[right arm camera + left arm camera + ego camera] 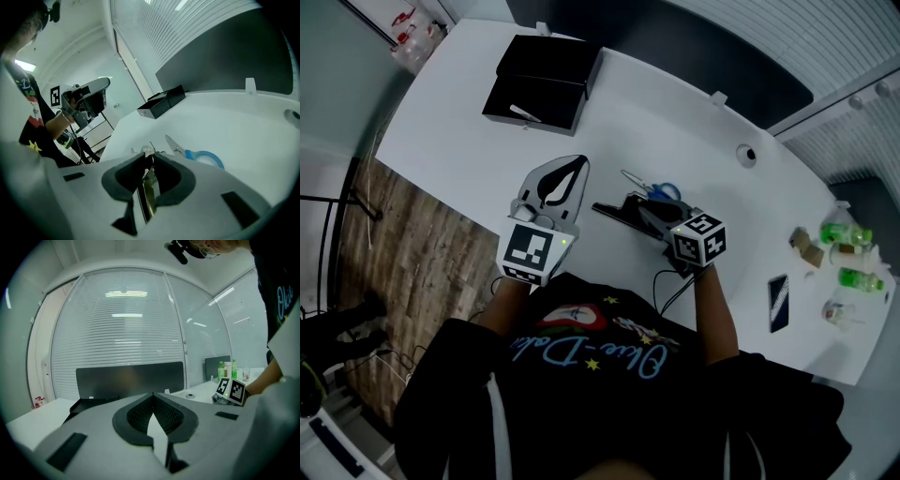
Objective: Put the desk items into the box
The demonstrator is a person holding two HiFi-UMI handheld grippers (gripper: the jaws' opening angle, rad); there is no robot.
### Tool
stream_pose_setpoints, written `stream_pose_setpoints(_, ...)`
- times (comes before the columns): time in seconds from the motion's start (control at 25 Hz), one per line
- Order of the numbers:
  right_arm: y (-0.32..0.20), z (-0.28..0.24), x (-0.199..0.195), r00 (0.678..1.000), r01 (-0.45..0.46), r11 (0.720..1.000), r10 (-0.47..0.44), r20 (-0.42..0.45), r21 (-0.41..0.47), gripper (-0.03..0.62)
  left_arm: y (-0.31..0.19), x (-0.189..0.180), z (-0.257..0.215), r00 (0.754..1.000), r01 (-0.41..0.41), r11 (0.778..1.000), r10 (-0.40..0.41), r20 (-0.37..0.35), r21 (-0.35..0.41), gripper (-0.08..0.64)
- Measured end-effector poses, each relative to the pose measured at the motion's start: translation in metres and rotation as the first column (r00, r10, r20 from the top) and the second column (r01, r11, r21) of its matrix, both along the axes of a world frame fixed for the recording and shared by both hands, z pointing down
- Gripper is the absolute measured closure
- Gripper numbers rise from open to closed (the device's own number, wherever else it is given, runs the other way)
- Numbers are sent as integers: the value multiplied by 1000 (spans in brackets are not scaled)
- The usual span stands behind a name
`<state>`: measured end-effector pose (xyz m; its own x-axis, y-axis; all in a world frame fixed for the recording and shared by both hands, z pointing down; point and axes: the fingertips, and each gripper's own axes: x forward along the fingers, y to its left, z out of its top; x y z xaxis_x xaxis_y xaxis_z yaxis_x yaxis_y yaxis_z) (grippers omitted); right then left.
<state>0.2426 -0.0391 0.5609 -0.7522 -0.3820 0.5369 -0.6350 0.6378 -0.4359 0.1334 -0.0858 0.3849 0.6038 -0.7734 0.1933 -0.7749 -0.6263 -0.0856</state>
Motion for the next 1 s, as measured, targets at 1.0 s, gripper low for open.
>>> stream_pose_setpoints(1.0,9,-27,4,998,-52,996,49,42,71,560,13,5,-11,1000,-15,1000,15,4,27,552)
